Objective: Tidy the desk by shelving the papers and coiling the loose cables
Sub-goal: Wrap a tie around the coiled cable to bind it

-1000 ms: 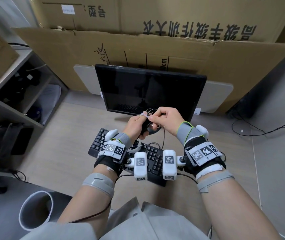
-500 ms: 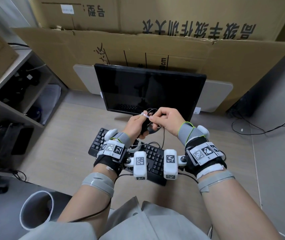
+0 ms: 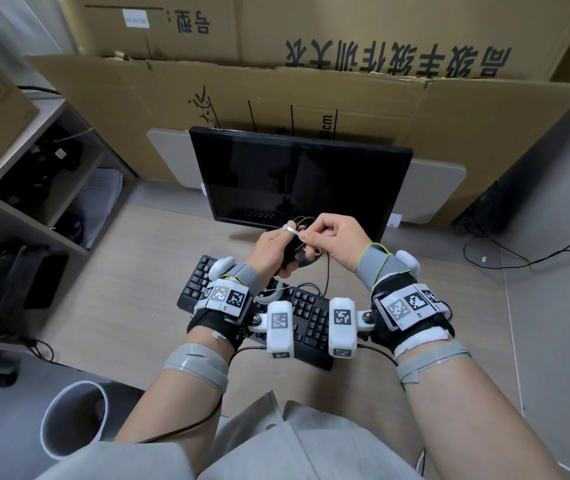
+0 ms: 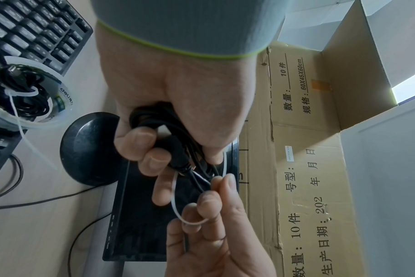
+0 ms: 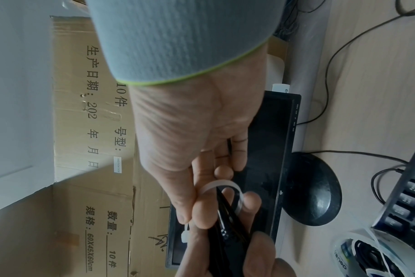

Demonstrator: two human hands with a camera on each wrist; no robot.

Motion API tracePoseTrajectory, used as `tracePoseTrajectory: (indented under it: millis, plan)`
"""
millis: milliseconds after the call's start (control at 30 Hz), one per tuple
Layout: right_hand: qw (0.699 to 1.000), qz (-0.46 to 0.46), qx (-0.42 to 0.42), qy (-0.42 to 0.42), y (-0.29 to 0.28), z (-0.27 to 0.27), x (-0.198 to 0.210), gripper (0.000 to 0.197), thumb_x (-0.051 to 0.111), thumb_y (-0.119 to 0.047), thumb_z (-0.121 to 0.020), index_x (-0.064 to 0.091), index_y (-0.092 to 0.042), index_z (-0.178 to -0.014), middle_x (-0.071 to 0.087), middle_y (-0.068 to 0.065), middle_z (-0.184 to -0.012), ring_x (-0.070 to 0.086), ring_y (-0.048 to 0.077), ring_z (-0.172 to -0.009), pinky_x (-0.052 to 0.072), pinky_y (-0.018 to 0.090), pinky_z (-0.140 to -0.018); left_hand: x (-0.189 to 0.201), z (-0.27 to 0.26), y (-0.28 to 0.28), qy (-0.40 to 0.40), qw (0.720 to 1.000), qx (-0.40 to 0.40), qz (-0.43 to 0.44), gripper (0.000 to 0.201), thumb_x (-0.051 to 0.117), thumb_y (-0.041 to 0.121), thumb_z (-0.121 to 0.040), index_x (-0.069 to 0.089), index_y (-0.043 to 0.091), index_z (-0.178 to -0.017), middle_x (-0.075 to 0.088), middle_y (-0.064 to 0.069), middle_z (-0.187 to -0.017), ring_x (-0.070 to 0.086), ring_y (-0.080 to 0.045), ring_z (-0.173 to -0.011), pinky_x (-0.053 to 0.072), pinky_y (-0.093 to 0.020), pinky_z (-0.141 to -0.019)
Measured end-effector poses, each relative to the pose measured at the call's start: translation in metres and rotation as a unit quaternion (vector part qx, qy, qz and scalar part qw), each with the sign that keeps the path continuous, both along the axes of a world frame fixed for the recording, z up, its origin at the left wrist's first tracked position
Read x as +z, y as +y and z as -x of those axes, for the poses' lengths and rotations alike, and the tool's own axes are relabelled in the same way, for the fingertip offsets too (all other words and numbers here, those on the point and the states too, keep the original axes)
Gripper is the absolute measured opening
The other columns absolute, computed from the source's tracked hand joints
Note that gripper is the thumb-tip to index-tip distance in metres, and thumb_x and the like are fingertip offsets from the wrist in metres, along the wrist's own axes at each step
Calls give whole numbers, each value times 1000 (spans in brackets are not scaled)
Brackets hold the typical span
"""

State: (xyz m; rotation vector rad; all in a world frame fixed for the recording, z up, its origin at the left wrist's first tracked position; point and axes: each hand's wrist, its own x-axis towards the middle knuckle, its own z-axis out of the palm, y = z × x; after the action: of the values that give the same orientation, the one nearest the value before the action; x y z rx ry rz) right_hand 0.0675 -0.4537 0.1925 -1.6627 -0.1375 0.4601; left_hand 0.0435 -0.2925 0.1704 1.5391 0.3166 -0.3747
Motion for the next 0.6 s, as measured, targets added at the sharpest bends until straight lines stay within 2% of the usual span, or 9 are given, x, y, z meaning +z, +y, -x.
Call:
tracePoseTrajectory:
  millis: [133,233,367,433,533,600]
  plan:
    - [1000,3,2,2,1,1,0,15,73,-15,-87,63,-3,-82,70,7,-62,61,16,-60,51,16,-65,2,1,0,-9,1000,-11,-1,49,40,51,-102,62,12,-80,60,-12,-73,43,-17,-47,24,-21,-44]
    - [1000,-2,2,0,1,1,1,15,73,-14,-87,62,-5,-81,70,5,-60,59,13,-56,50,15,-63,4,2,-1,-14,1000,-18,-10,50,39,50,-102,61,10,-82,61,-5,-67,43,-16,-48,25,-21,-44]
    - [1000,-17,-6,7,4,2,2,18,74,-14,-86,63,0,-83,69,13,-63,60,18,-54,50,19,-58,5,2,-2,-22,998,-41,-52,49,38,48,-102,60,11,-78,58,-9,-70,43,-16,-47,25,-20,-43]
    - [999,-22,-22,19,6,2,0,19,76,-15,-84,64,-1,-83,70,13,-65,61,21,-55,51,22,-55,6,1,-1,-24,996,-60,-69,42,39,41,-102,60,10,-84,60,-9,-74,42,-17,-49,24,-21,-44]
    - [997,-10,-73,16,4,0,-3,19,81,-20,-79,67,-6,-80,74,10,-67,67,19,-58,53,25,-55,11,2,-1,-15,996,-78,-32,24,43,33,-92,59,16,-94,63,-4,-75,41,-17,-49,21,-24,-46]
    - [996,1,-90,2,3,-2,-3,18,82,-21,-78,69,-8,-79,74,9,-69,67,16,-58,51,20,-53,12,4,0,-4,998,-63,13,29,39,30,-82,60,18,-97,65,-1,-72,41,-16,-50,20,-26,-48]
